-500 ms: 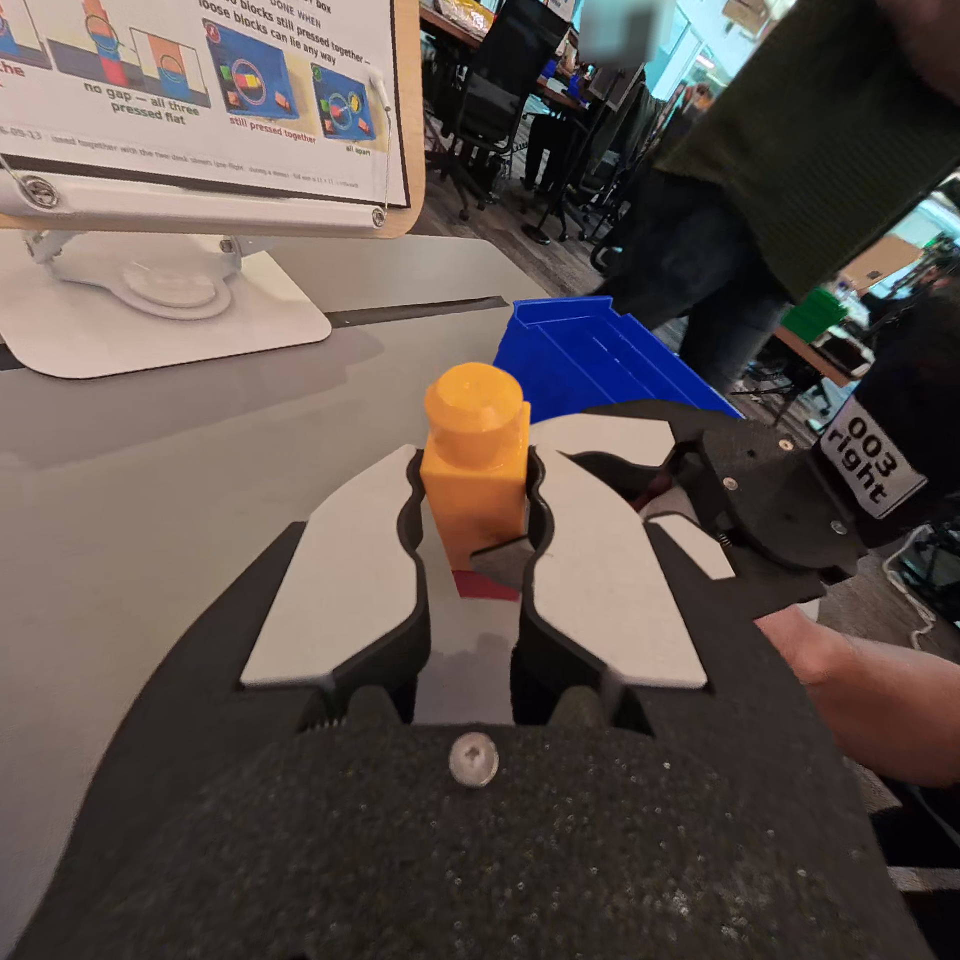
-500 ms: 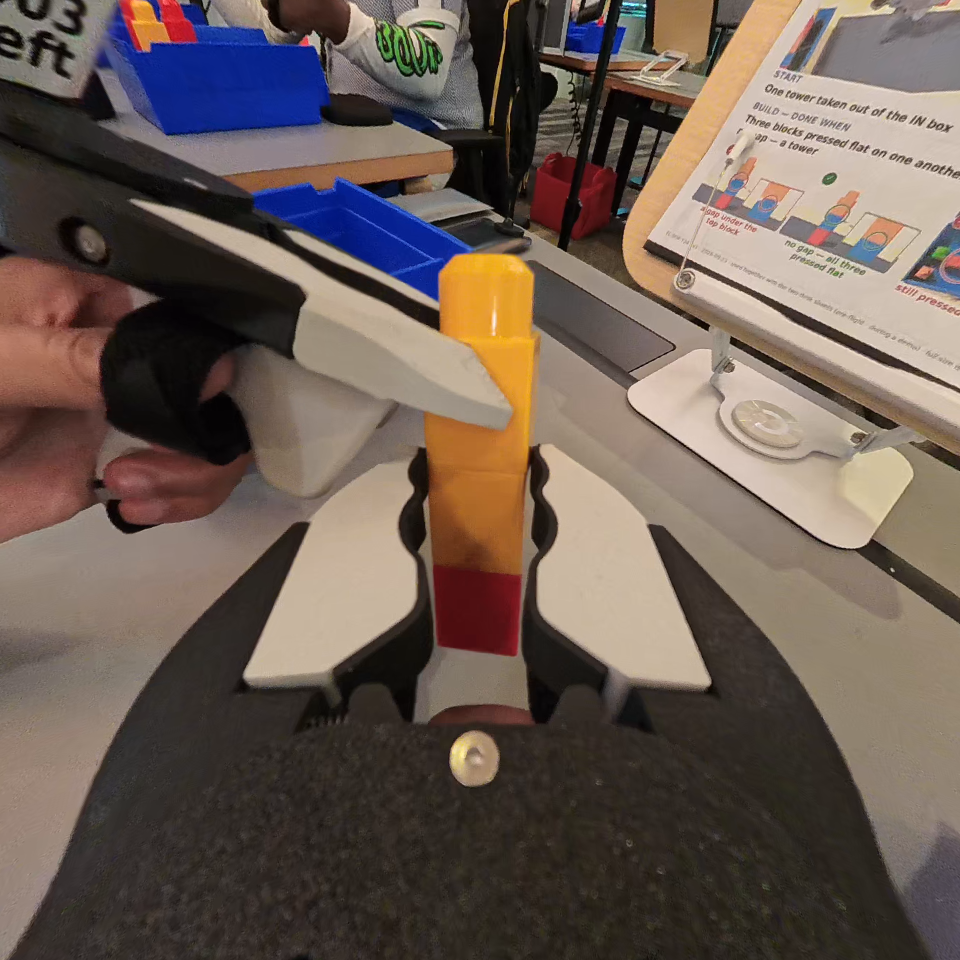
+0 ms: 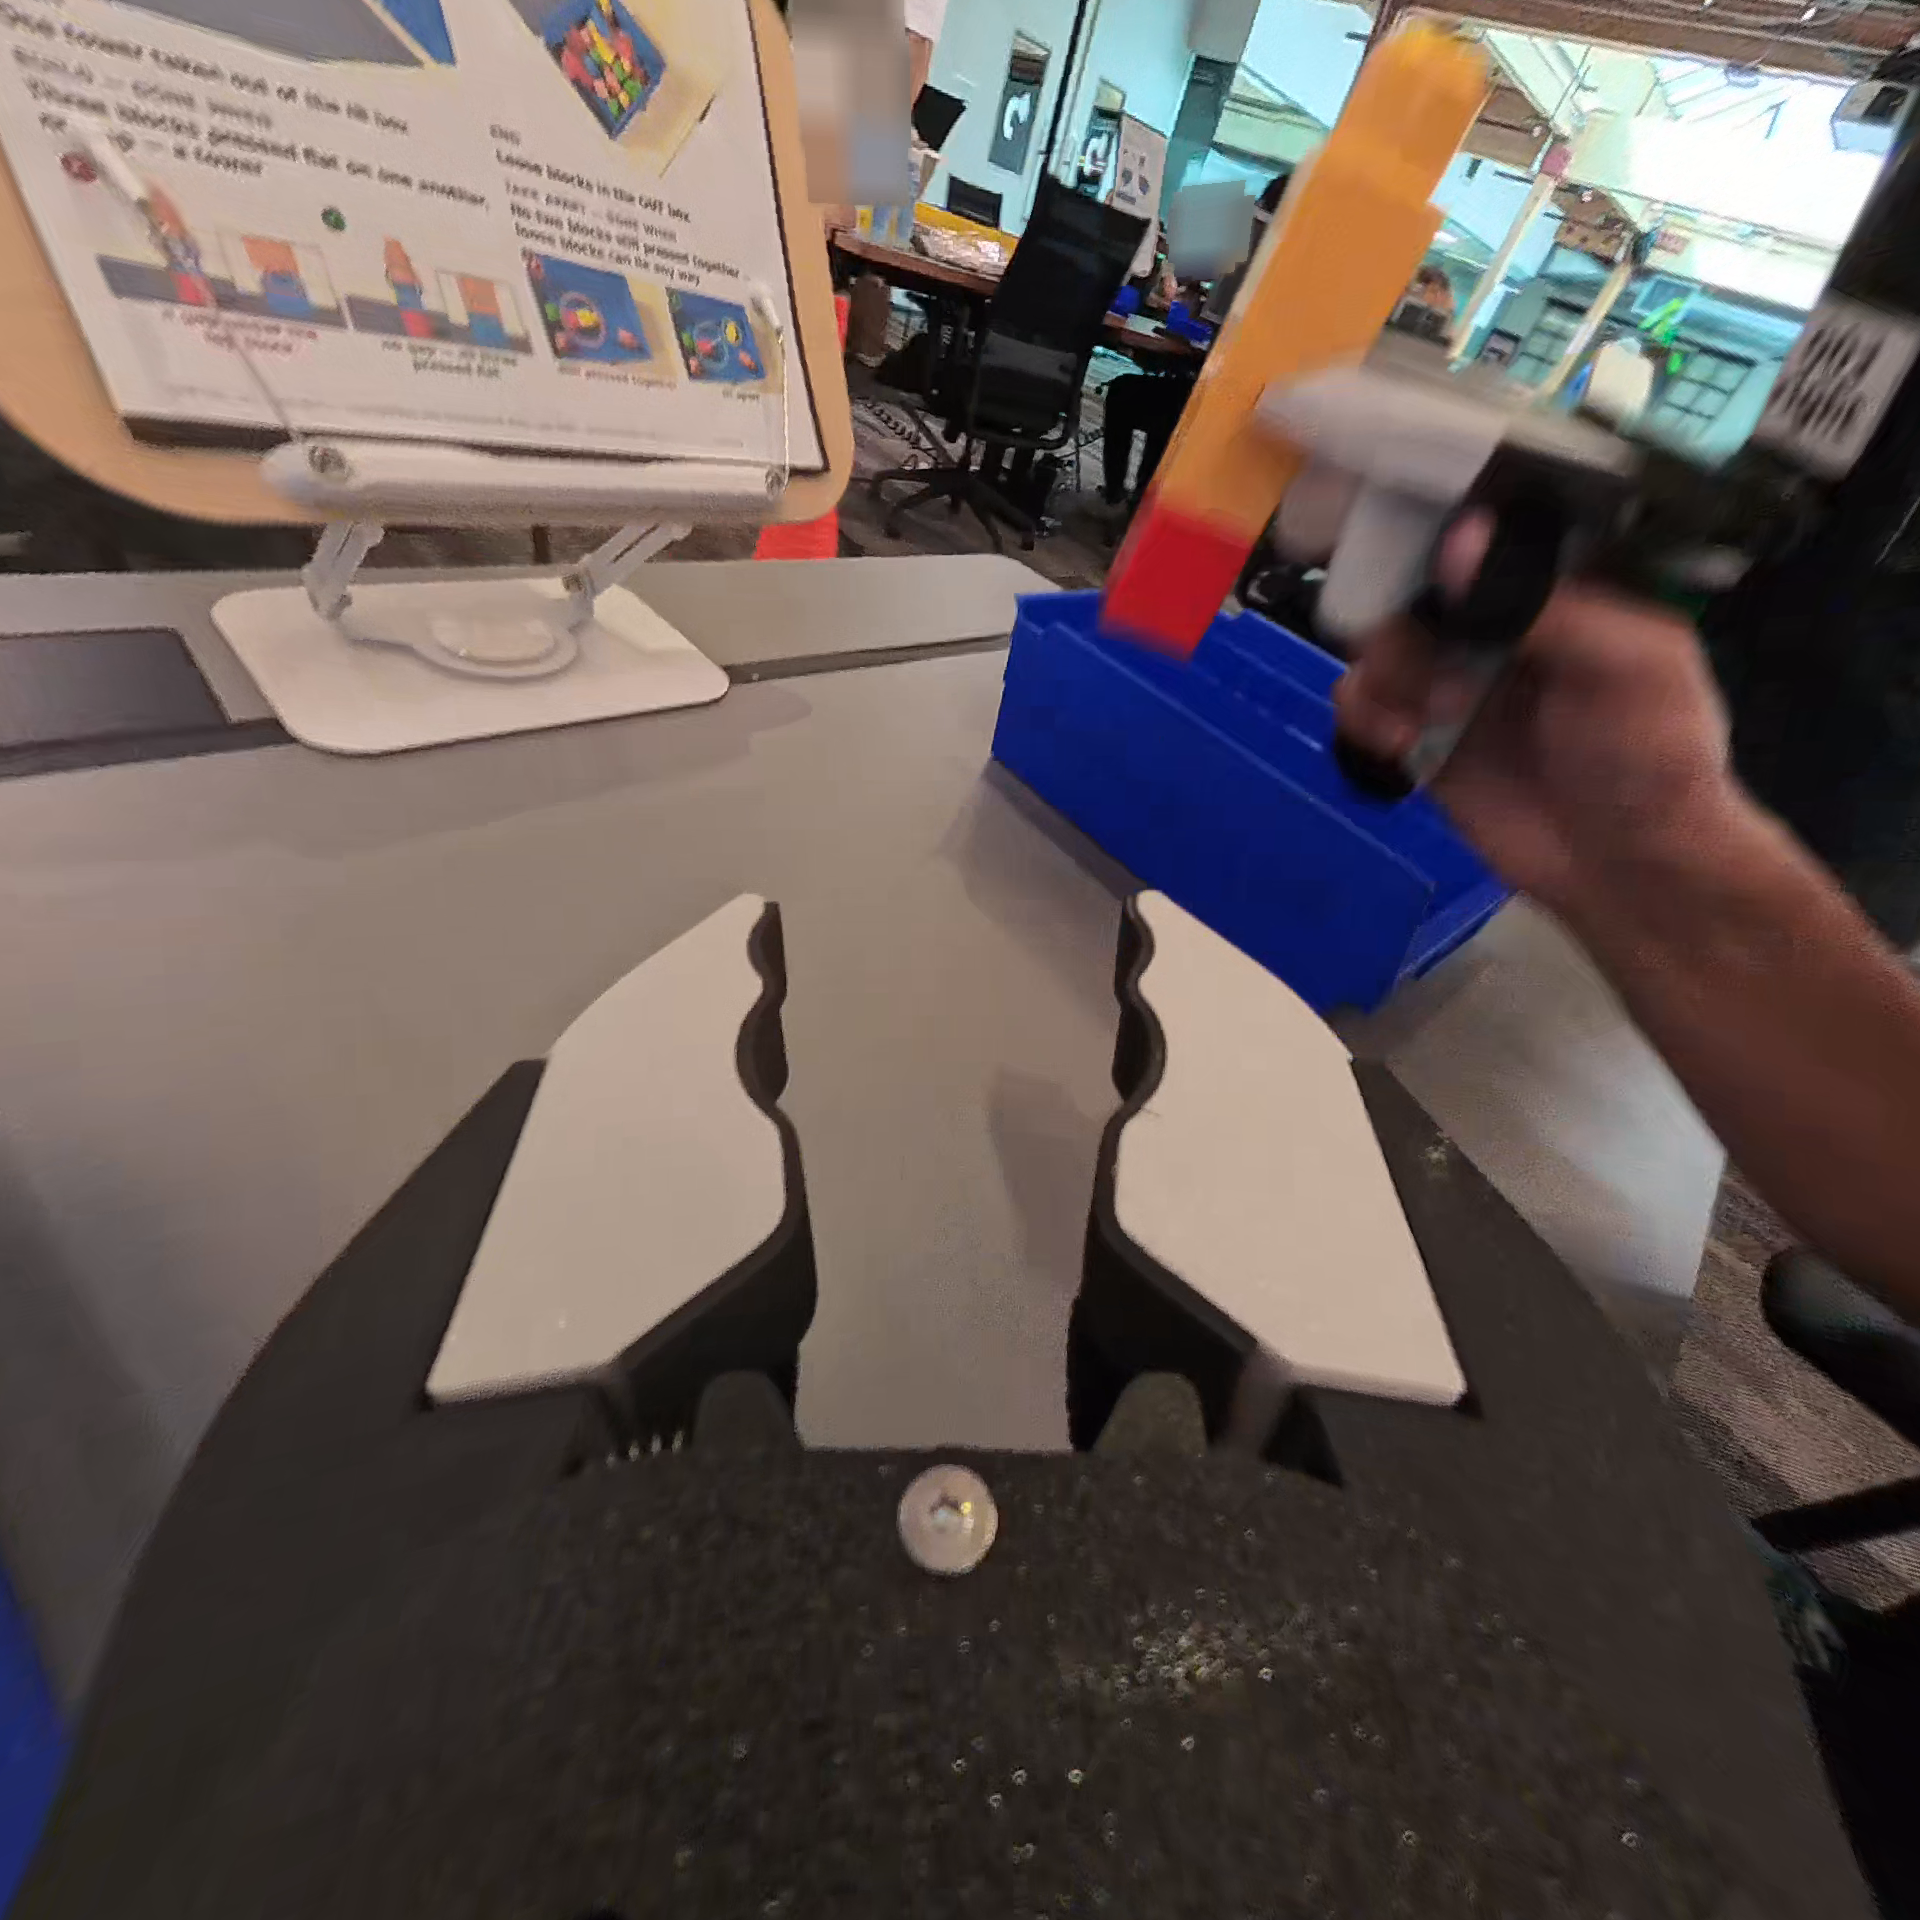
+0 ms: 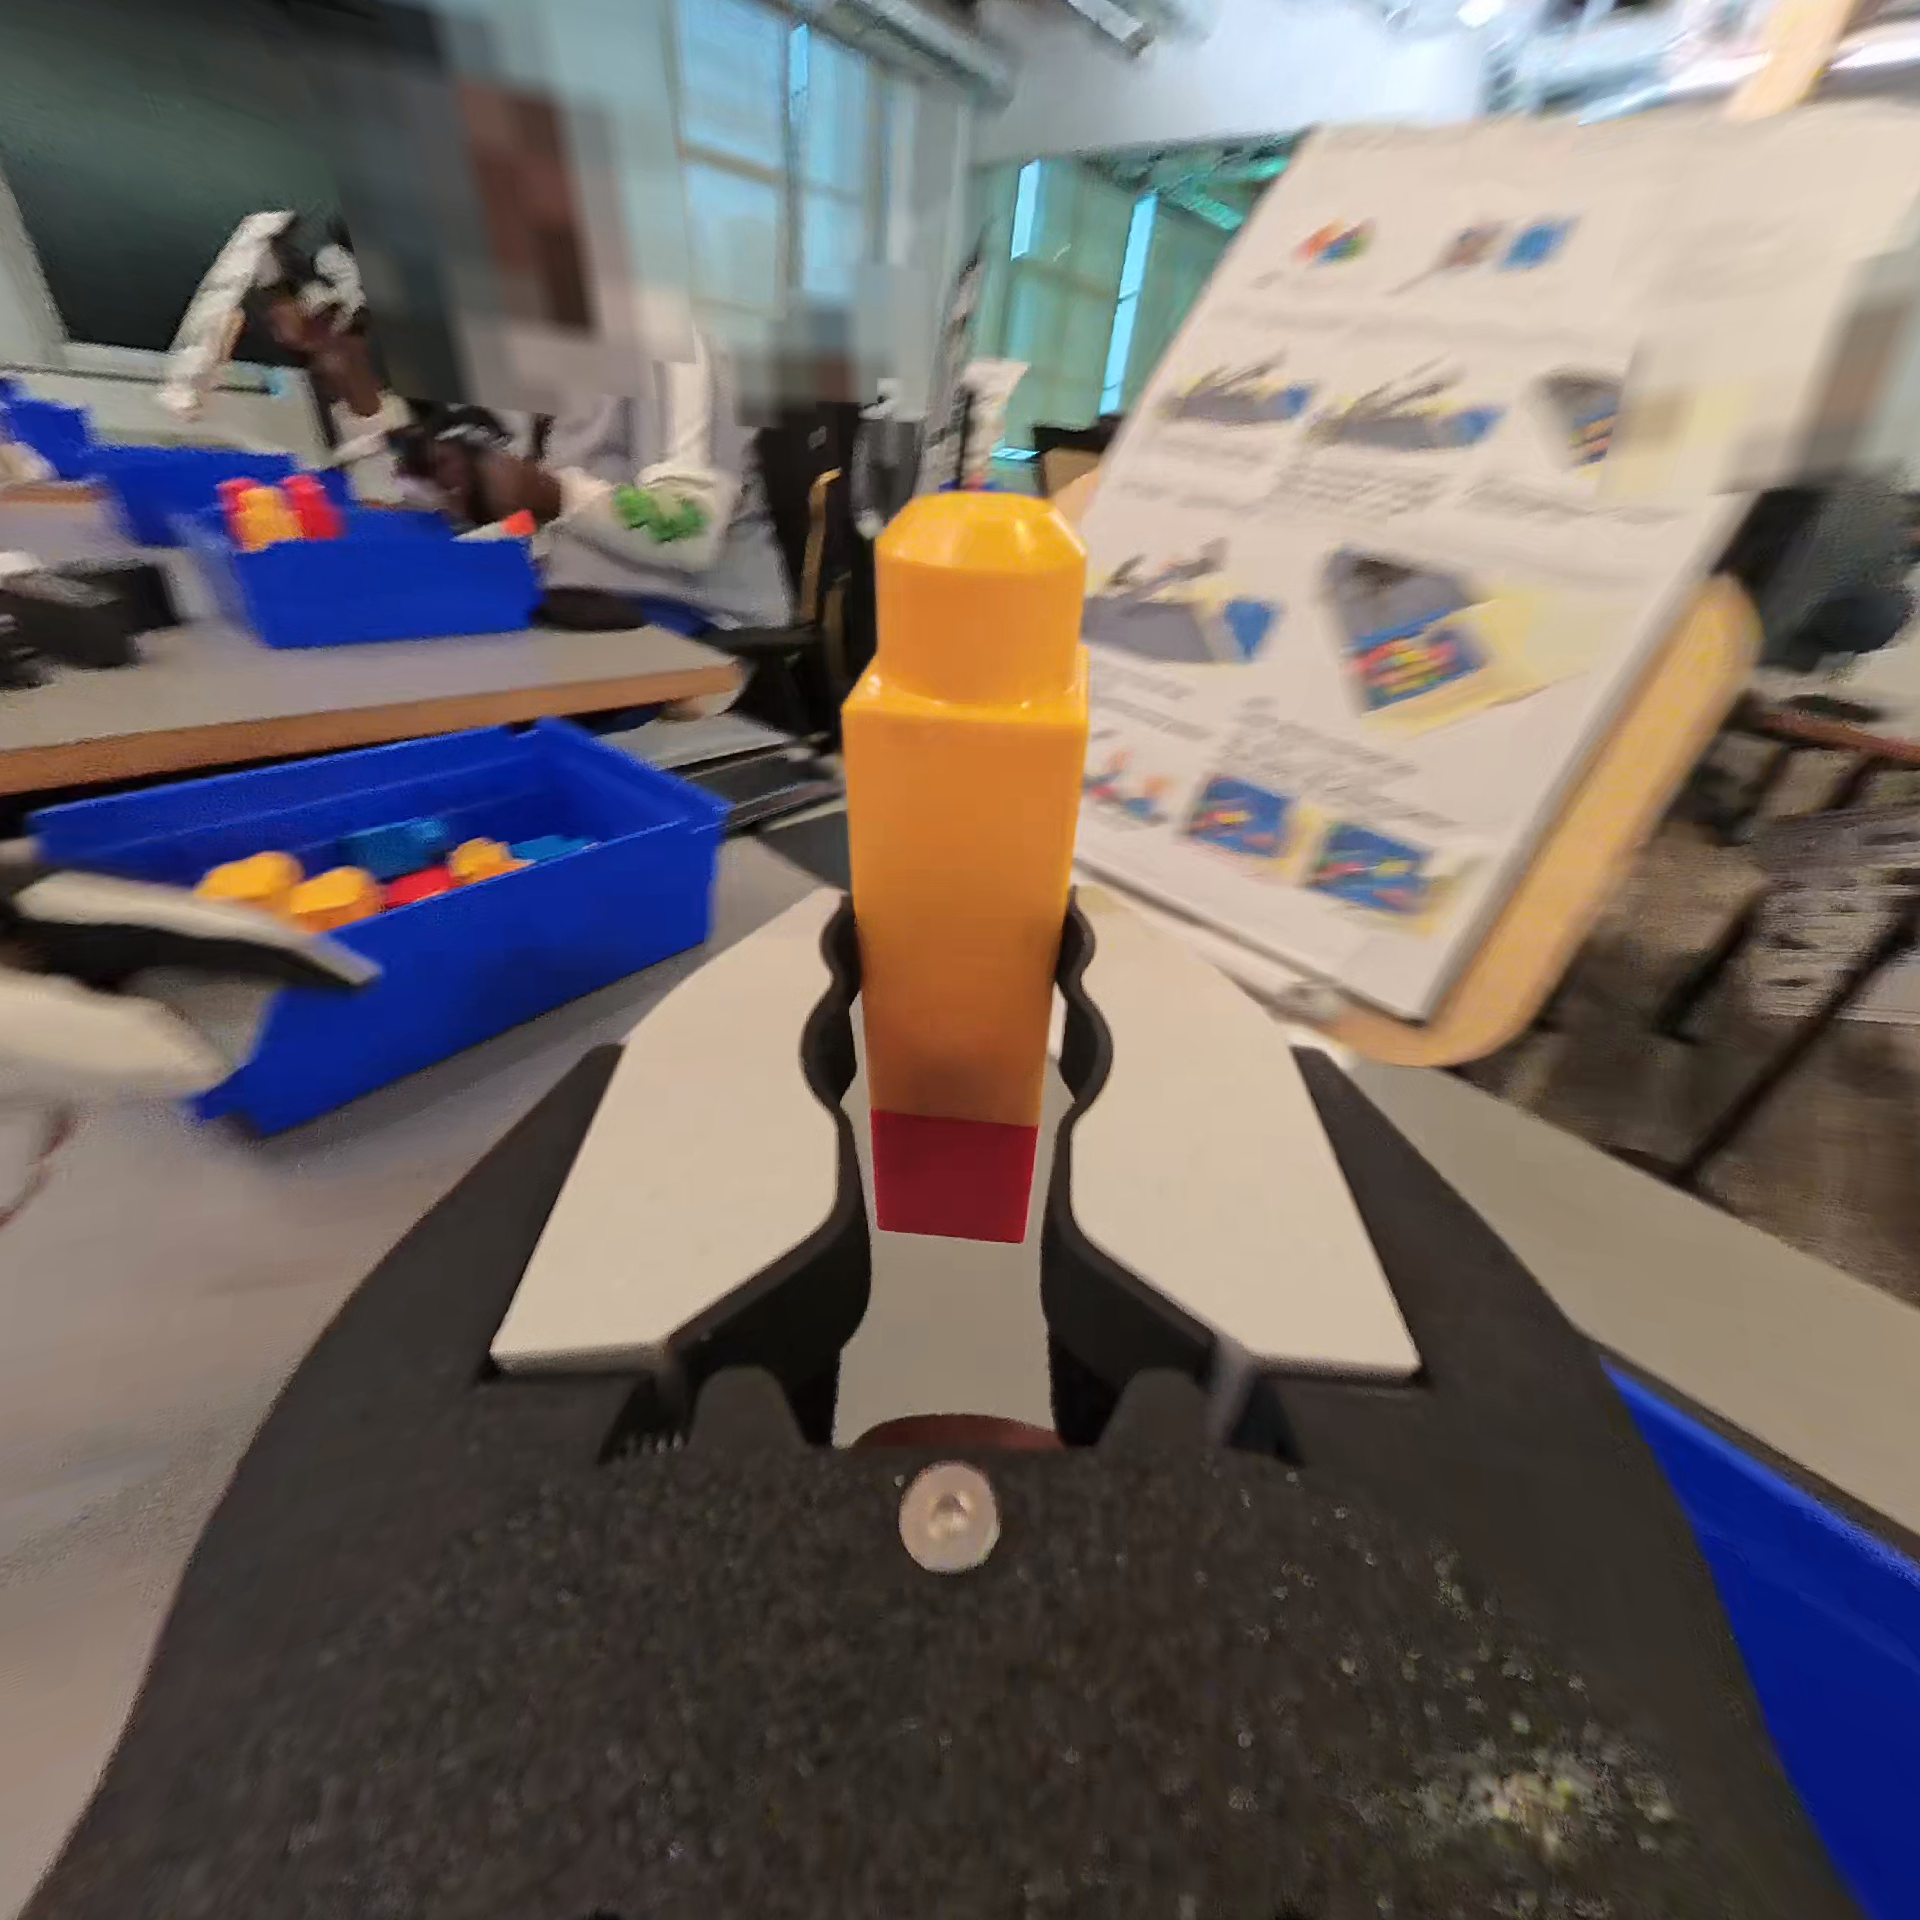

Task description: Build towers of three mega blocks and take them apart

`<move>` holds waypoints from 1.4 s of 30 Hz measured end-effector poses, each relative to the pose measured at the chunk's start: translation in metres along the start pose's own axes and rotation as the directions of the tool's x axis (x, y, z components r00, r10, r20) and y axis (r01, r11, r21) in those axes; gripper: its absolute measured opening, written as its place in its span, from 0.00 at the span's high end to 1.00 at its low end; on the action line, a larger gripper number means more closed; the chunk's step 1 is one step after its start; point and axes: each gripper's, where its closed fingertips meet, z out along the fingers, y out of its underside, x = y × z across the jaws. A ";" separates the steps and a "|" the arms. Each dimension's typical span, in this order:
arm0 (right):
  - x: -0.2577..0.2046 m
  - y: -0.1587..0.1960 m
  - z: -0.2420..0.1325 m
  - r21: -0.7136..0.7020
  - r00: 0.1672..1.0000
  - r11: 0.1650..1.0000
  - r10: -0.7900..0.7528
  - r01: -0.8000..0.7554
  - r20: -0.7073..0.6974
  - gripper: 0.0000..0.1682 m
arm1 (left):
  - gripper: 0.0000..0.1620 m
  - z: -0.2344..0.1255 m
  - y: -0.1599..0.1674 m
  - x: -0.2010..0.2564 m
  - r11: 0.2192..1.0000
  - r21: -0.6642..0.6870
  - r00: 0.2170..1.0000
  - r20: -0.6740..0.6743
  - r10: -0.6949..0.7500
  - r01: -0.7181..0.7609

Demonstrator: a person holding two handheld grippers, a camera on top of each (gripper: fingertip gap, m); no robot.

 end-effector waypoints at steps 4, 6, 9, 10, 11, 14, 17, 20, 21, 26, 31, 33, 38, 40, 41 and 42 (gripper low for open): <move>0.103 -0.008 -0.052 0.052 0.967 0.999 -0.001 0.015 -0.255 0.79 | 0.66 -0.016 0.033 0.003 1.000 0.015 0.999 0.031 -0.013 0.013; 0.153 0.016 -0.070 0.050 0.926 0.999 0.020 -0.001 -0.377 0.79 | 0.66 -0.015 0.041 0.005 1.000 -0.015 1.000 0.020 -0.007 0.007; 0.196 0.067 -0.072 0.065 0.902 0.982 0.186 -0.175 -0.390 0.79 | 0.66 -0.008 0.044 0.010 0.999 -0.019 0.999 -0.017 -0.033 0.033; 0.202 0.083 -0.066 0.053 0.898 0.972 0.233 -0.229 -0.373 0.79 | 0.66 -0.006 0.045 0.013 0.999 -0.025 0.998 -0.038 -0.046 0.045; 0.207 0.097 -0.060 0.033 0.896 0.965 0.253 -0.259 -0.365 0.79 | 0.66 -0.003 0.047 0.015 0.998 -0.035 0.997 -0.052 -0.052 0.051; 0.204 0.134 -0.037 -0.082 0.920 0.958 0.238 -0.276 -0.312 0.79 | 0.67 0.002 0.052 0.022 0.998 -0.053 0.997 -0.072 -0.037 0.033; 0.199 0.153 -0.022 -0.113 0.947 0.963 0.213 -0.245 -0.241 0.79 | 0.67 0.004 0.057 0.027 0.998 -0.068 0.997 -0.082 -0.002 -0.003; 0.198 0.168 -0.020 -0.147 0.965 0.974 0.140 -0.175 -0.223 0.79 | 0.67 0.004 0.059 0.030 0.997 -0.073 0.996 -0.087 0.014 -0.021; 0.198 0.173 -0.020 -0.160 0.968 0.973 0.131 -0.167 -0.215 0.78 | 0.67 0.004 0.059 0.030 0.997 -0.073 0.996 -0.089 0.016 -0.022; 0.203 0.184 -0.022 -0.190 0.966 0.964 0.141 -0.184 -0.217 0.79 | 0.67 0.006 0.060 0.030 0.997 -0.074 0.994 -0.105 -0.013 0.005; 0.199 0.198 -0.024 -0.301 0.970 0.935 0.126 -0.186 -0.209 0.78 | 0.67 0.007 0.063 0.032 0.997 -0.083 0.994 -0.107 -0.005 -0.004; 0.198 0.201 -0.024 -0.330 0.972 0.928 0.110 -0.176 -0.210 0.78 | 0.67 0.007 0.062 0.032 0.997 -0.081 0.994 -0.105 0.002 -0.010; 0.198 0.203 -0.027 -0.393 0.967 0.899 0.105 -0.192 -0.231 0.78 | 0.67 0.007 0.063 0.033 0.996 -0.085 0.994 -0.111 -0.007 -0.002; 0.197 0.203 -0.030 -0.418 0.965 0.887 0.100 -0.197 -0.242 0.78 | 0.67 0.007 0.063 0.033 0.996 -0.087 0.994 -0.110 -0.006 -0.003; 0.196 0.204 -0.033 -0.429 0.964 0.881 0.097 -0.199 -0.248 0.78 | 0.67 0.007 0.063 0.034 0.996 -0.088 0.994 -0.111 -0.005 -0.005; 0.195 0.205 -0.035 -0.438 0.963 0.876 0.096 -0.202 -0.254 0.78 | 0.67 0.006 0.064 0.034 0.996 -0.088 0.994 -0.113 -0.005 -0.005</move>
